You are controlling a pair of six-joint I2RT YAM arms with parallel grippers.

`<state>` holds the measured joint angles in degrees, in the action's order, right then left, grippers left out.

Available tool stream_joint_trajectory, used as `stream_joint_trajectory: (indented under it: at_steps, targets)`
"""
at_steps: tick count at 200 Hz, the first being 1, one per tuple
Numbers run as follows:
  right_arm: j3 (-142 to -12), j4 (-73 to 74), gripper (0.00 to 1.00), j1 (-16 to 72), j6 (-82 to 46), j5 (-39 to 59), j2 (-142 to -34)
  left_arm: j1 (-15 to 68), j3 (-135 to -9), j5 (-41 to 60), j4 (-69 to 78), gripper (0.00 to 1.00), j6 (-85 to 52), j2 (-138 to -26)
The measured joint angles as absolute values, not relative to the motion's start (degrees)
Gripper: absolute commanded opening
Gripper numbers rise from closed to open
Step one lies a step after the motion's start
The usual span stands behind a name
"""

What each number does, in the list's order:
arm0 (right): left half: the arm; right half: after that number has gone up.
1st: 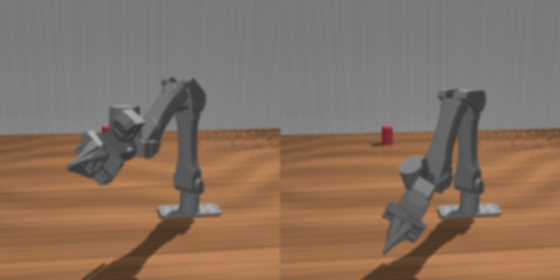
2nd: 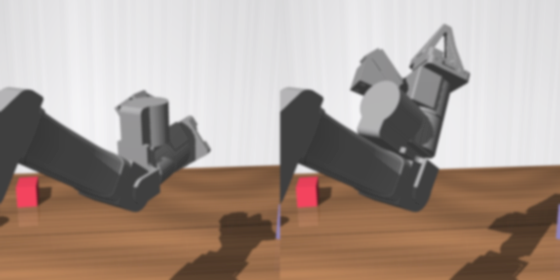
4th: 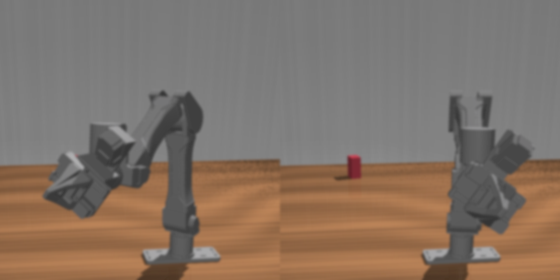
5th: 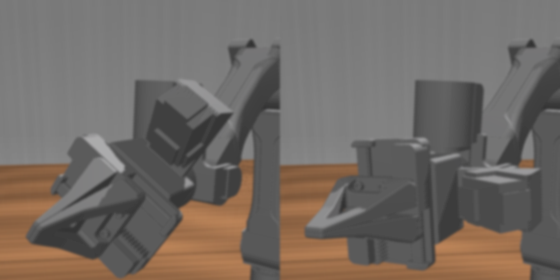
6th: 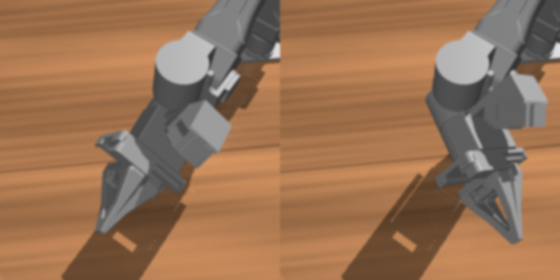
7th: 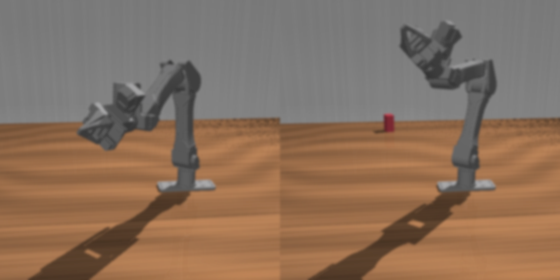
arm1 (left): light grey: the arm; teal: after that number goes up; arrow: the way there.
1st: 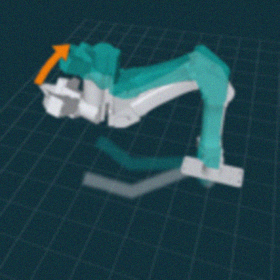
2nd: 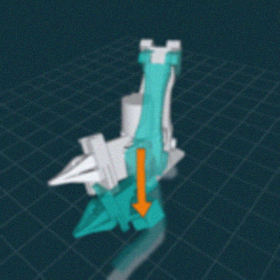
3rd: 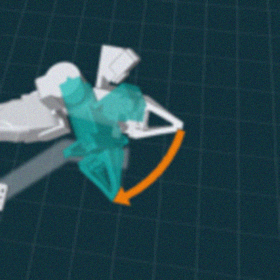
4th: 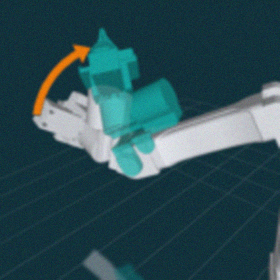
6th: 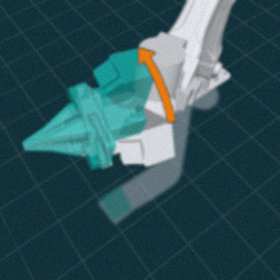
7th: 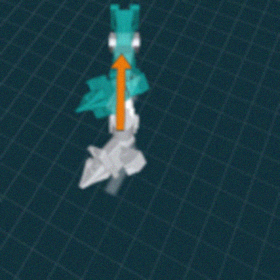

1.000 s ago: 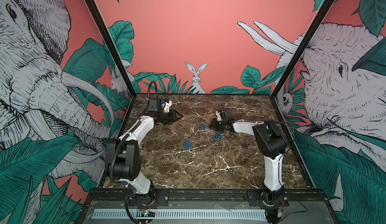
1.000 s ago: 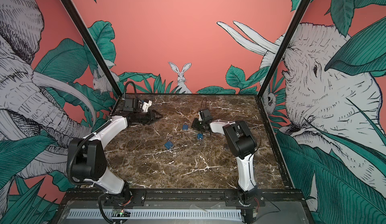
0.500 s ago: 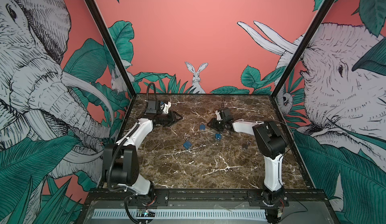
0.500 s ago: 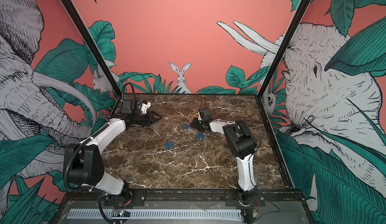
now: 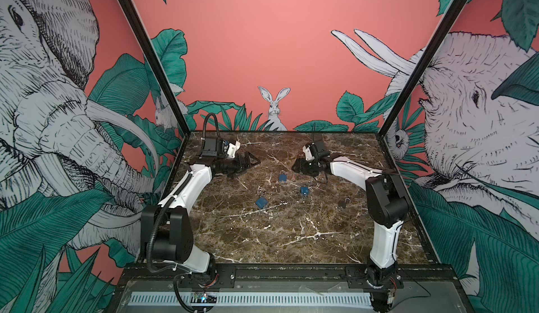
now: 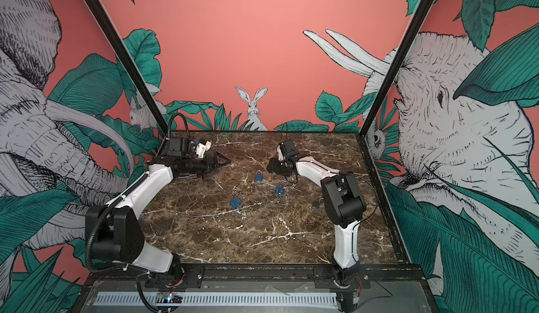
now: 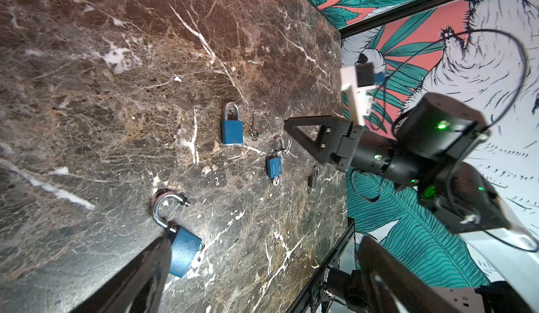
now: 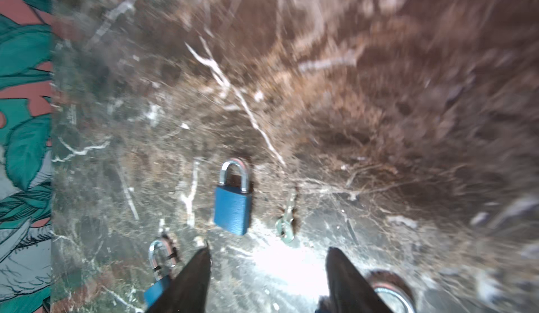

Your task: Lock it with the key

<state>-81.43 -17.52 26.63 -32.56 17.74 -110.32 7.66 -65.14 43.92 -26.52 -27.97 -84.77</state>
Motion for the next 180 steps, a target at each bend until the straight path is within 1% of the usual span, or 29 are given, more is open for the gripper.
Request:
stream_joint_trajectory:
  at_steps: [15,40,65,86,130,152,180]
  targets:
    - [-81.5,-19.5,0.99,27.1,-29.9,16.9,-106.2,7.7,-61.7,43.3,-26.9,0.99,-27.9,-81.3]
    - [-80.7,-21.5,0.99,29.7,-27.0,14.8,-99.9,7.7,-55.0,40.1,-27.7,0.99,-28.6,-72.0]
    - [-77.9,-23.3,0.99,35.6,-25.3,10.5,-95.5,7.7,-50.8,35.2,-29.6,0.99,-29.3,-64.2]
    - [-73.5,-23.9,0.99,40.9,-24.9,6.5,-93.7,7.7,-46.0,31.2,-30.2,0.99,-30.9,-60.1]
    - [-66.2,-24.2,0.99,46.7,-26.9,4.0,-93.8,7.7,-38.0,25.5,-32.1,0.99,-34.0,-58.3]
    - [-66.6,-23.1,0.99,49.3,-27.7,2.6,-96.0,7.7,-37.1,24.3,-32.0,0.99,-34.3,-58.3]
    - [-69.8,-21.7,0.99,52.9,-27.5,1.7,-102.6,7.7,-37.1,23.2,-32.0,0.99,-34.3,-58.3]
